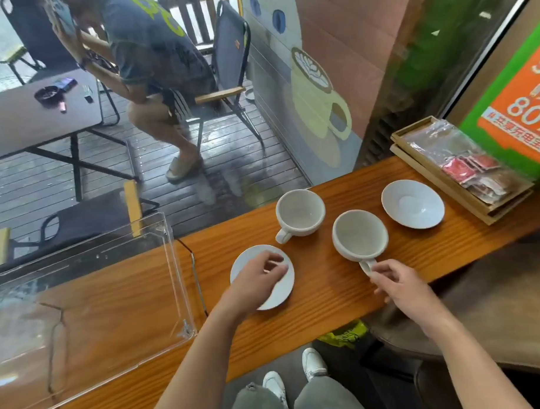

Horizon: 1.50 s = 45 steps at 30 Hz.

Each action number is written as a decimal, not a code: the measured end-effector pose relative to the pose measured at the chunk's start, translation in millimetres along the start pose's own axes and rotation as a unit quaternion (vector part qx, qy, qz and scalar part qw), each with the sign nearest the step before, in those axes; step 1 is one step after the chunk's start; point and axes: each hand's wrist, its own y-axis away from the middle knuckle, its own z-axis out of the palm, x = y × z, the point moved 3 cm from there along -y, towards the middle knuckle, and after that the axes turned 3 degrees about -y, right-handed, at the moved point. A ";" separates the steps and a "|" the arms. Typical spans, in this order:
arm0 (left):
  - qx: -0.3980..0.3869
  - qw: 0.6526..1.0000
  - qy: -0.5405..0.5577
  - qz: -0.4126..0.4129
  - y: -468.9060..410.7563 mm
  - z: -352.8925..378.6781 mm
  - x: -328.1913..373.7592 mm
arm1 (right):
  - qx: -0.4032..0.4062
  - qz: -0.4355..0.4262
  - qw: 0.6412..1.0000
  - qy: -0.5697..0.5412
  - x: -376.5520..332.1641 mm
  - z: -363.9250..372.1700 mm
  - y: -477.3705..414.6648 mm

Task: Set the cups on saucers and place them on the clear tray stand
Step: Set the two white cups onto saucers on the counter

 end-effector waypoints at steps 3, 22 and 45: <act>0.084 0.992 0.087 -0.023 -29.1 0.9 4.3 | 0.048 0.043 0.997 -0.045 8.6 -1.9 -7.3; 0.067 0.959 0.217 -0.170 -93.4 32.4 7.4 | 0.011 0.101 0.969 -0.224 24.3 16.9 -21.4; 0.156 0.930 0.331 -0.038 7.1 29.1 -27.4 | -0.011 0.094 0.965 -0.243 24.4 18.6 -31.0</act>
